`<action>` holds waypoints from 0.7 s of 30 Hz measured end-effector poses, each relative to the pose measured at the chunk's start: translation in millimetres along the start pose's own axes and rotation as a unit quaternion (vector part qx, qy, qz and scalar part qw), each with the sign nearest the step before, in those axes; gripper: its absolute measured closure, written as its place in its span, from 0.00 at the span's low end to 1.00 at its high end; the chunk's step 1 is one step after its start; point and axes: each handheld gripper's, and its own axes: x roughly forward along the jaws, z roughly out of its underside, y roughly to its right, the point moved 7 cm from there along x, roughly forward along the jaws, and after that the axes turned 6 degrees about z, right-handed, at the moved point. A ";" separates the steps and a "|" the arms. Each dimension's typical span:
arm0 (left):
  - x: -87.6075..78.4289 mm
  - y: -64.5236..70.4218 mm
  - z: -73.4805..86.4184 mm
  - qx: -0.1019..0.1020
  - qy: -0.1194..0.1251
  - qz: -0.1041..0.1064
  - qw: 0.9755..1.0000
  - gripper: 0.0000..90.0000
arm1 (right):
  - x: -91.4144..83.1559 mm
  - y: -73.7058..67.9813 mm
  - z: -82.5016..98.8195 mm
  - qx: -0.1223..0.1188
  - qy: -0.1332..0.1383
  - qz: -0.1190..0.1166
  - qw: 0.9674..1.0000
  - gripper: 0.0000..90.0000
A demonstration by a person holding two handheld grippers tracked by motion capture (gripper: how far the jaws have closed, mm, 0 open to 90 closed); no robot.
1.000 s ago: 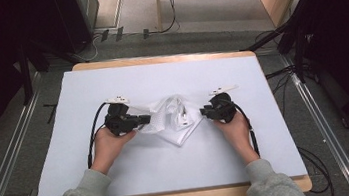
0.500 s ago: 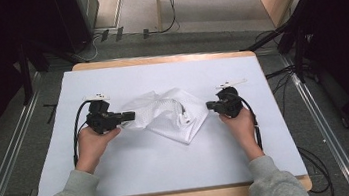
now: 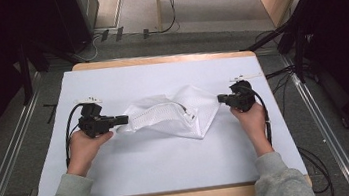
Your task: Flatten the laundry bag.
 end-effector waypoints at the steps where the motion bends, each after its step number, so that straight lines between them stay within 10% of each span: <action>1: -0.7 1.5 3.9 -0.002 -0.005 0.000 1.000 1.00 | 1.1 4.0 -0.3 0.003 -0.003 0.002 1.000 1.00; 21: -4.5 20.0 48.4 -0.010 -0.056 0.012 0.998 1.00 | 26.2 9.8 -15.5 -0.003 -0.018 0.007 1.000 0.99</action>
